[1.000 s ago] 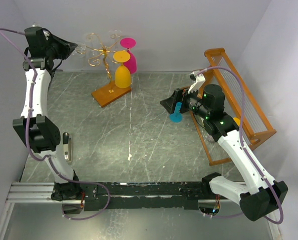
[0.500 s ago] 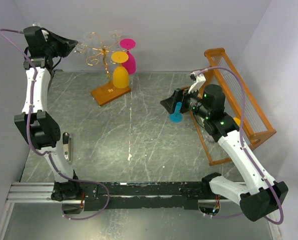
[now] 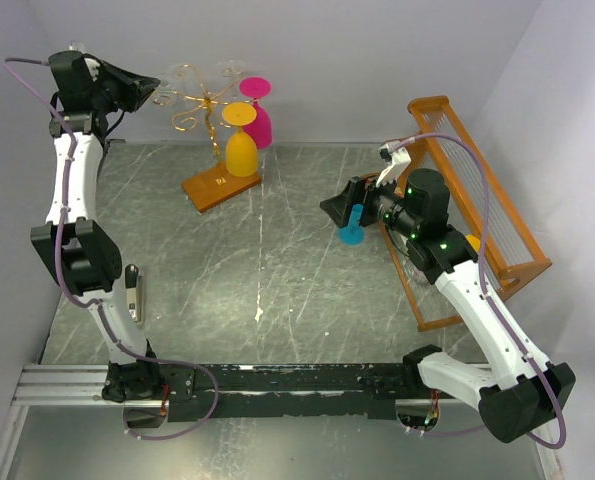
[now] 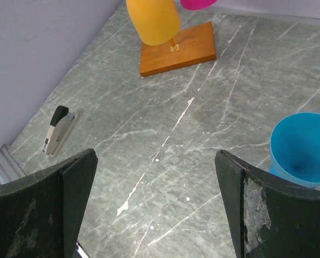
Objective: Take the wine glass off the wine glass rack
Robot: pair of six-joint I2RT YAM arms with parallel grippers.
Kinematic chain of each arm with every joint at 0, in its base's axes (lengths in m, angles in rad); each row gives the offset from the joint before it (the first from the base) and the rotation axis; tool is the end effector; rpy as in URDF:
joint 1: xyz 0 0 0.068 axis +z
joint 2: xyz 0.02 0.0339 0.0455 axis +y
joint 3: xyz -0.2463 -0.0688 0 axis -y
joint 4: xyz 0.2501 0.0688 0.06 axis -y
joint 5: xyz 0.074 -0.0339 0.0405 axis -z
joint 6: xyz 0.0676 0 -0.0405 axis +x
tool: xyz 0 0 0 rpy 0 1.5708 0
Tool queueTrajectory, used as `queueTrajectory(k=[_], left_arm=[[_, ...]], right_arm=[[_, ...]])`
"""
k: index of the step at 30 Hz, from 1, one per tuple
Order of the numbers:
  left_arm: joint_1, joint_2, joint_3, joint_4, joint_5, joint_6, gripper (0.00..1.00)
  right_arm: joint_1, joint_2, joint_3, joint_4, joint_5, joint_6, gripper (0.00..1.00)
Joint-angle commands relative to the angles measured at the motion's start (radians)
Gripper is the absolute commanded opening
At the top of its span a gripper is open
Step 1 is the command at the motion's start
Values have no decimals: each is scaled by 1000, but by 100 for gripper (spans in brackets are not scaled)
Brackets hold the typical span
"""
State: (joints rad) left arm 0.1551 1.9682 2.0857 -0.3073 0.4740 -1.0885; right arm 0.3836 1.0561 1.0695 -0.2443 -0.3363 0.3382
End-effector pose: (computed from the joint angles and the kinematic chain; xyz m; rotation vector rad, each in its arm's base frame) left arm 0.4873 0.0450 0.4042 -0.7713 1.7050 -1.0781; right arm 0.2533 0.1263 0.3597 -0.2903 1.8416 0.8103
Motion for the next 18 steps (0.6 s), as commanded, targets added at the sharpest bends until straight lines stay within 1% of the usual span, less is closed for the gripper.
queueTrajectory(k=[1,10,14,18], left_arm=[[-6,-3,65,115,78,-42,7],[-10,-53,13,121,117,-25,7],[-9,-74,-2,87,129,-4,7],[-10,-81,-19,89,148,-1,7]], right_arm=[[2,-11,7,17,0,6,92],[1,-16,2,14,3,7,92],[1,-19,0,17,3,7,92],[2,-18,-1,20,3,9,92]])
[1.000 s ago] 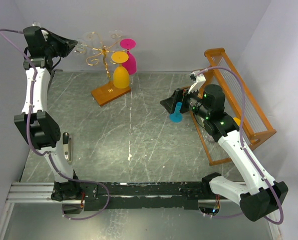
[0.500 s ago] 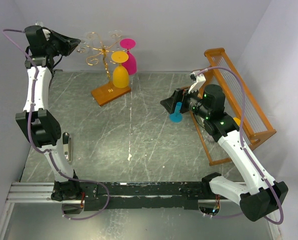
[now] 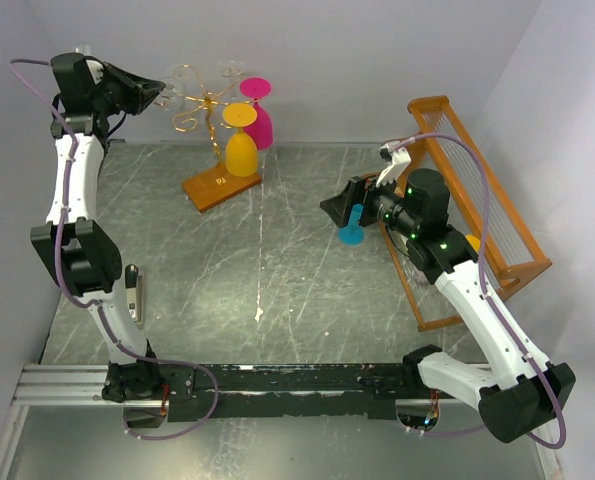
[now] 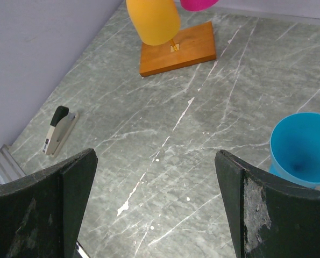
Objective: Take the wine glass off the wine glass rack
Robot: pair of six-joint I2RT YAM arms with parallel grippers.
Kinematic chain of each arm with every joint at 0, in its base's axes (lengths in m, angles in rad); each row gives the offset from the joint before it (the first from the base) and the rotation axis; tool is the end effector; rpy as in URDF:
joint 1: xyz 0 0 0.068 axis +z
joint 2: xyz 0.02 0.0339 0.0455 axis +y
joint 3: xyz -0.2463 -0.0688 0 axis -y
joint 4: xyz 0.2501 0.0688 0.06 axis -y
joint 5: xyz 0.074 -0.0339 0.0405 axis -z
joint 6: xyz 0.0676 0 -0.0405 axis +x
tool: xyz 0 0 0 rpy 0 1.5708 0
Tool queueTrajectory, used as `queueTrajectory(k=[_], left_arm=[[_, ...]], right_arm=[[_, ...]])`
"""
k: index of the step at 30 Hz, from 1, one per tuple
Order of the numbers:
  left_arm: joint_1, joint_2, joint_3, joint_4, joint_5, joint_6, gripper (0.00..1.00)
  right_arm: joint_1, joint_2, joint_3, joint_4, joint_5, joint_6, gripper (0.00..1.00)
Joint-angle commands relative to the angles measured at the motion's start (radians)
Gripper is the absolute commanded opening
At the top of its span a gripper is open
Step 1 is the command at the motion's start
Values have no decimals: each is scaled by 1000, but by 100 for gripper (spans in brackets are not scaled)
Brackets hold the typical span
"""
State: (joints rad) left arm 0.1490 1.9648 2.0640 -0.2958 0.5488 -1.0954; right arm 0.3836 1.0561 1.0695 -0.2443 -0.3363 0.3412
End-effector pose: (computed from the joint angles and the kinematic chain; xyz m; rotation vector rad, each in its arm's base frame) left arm 0.4865 0.0374 0.3997 -0.7277 1.7444 -1.1501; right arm 0.2533 0.1263 0.3597 -0.2876 1.8424 0.8124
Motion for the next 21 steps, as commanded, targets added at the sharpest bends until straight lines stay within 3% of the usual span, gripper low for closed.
queueTrajectory(k=[1,12,21], left_arm=[[-4,-78,2,75,78,9,7],[-3,-137,-33,23,109,57,7],[39,-262,-114,-84,45,118,7]], right_arm=[[2,-18,1,18,2,6,92],[1,-31,3,5,3,7,92],[1,-40,4,-6,-12,13,92]])
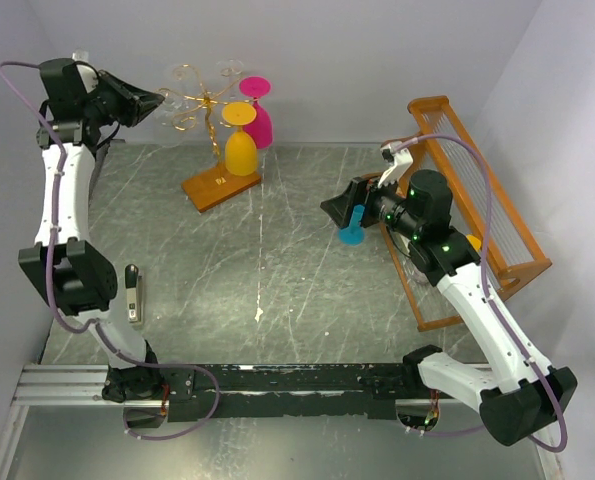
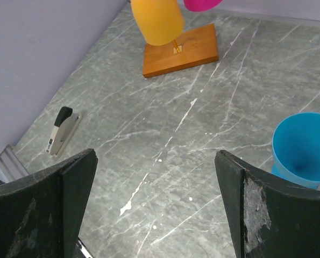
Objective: Take the wine glass off the wine glass rack
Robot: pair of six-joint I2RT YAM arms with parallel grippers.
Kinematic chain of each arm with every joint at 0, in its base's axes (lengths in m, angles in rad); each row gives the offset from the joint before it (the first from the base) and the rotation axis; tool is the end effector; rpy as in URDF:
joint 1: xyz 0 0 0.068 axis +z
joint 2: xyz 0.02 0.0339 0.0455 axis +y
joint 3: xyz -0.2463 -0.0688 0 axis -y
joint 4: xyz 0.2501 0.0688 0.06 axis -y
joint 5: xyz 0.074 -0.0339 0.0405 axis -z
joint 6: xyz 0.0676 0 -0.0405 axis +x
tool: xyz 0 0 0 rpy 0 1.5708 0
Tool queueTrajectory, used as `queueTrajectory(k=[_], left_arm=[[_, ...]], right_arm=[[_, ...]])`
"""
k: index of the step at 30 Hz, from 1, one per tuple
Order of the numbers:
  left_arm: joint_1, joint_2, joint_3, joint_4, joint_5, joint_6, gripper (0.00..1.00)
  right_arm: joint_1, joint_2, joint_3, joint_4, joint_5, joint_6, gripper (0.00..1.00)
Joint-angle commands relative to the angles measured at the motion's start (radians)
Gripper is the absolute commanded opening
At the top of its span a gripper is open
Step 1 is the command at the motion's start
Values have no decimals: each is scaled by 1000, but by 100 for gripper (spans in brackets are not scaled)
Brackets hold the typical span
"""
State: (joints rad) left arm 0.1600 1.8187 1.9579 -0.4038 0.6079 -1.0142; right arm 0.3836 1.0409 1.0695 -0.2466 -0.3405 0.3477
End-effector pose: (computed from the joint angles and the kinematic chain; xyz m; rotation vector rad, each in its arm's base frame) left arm 0.4452 0.0327 0.4125 -0.6698 1.8261 -1.1394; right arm 0.2496 0.1251 0.3634 -0.2862 1.8308 0.8216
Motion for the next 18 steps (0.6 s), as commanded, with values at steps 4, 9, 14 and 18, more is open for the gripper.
queueTrajectory(k=[4,9,14,18], left_arm=[[55,-206,-79,-58,-94,88,7],[85,-325,-166,-129,-203,153,7],[92,-451,-232,-201,-280,216,7],[93,-597,-317,-241,-279,239,7]], right_arm=[[1,-31,-7,2,-20,13,92],[1,-9,4,-1,-53,26,92],[1,4,6,7,-87,51,92],[2,15,-2,30,-133,82,92]])
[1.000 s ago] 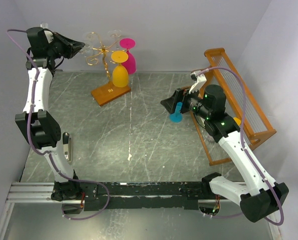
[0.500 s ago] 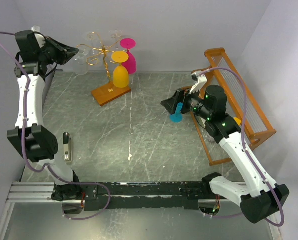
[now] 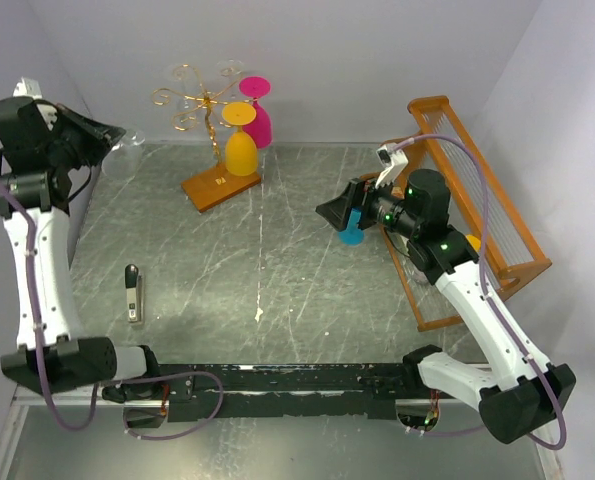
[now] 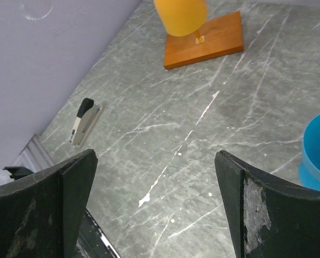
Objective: Take the wine glass off the wine glass rack
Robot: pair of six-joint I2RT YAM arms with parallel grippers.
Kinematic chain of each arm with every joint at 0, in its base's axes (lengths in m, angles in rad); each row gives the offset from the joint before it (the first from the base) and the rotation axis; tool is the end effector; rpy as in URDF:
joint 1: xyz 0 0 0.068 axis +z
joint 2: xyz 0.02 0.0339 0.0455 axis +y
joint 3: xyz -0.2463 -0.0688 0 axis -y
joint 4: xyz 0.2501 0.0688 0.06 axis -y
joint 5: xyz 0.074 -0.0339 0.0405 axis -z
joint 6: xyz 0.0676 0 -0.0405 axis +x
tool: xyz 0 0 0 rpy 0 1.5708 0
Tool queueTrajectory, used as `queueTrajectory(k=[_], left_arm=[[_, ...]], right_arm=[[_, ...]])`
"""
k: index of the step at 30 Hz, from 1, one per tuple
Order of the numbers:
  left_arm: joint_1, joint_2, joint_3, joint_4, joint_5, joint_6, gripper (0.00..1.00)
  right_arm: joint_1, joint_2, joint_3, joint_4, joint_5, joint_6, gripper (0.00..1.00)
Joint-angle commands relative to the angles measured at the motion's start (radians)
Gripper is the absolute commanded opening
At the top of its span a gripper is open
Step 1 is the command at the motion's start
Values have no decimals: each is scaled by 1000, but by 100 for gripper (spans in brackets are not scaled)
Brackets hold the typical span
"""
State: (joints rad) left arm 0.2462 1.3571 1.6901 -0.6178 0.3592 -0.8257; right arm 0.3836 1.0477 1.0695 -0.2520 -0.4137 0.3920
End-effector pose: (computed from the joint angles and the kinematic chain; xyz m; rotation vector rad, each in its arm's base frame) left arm 0.3125 0.0540 0.4541 -0.7418 1.7509 -0.7312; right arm 0.2476 0.1292 0.3613 -0.3005 1.8544 0.9155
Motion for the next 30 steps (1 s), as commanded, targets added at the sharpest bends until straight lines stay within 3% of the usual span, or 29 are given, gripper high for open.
queueTrajectory(k=[1,7,14,22,26,30], left_arm=[[7,-172,-76,-28,-15,47,7],[7,-382,-296,92,208,-53,7],[-29,-472,-450,318,449,-179,7],[-131,-453,-637,1026,630,-628,7],[-183,-409,-710,1426,613,-888,7],[-256,-364,-786,1698,536,-1072,7]], right_arm=[[1,12,-8,46,-72,49,92],[3,48,-20,122,-163,129,93],[30,69,-62,322,-242,269,95],[83,116,-121,616,-302,470,95],[124,126,-168,799,-288,582,96],[175,169,-193,1019,-284,703,96]])
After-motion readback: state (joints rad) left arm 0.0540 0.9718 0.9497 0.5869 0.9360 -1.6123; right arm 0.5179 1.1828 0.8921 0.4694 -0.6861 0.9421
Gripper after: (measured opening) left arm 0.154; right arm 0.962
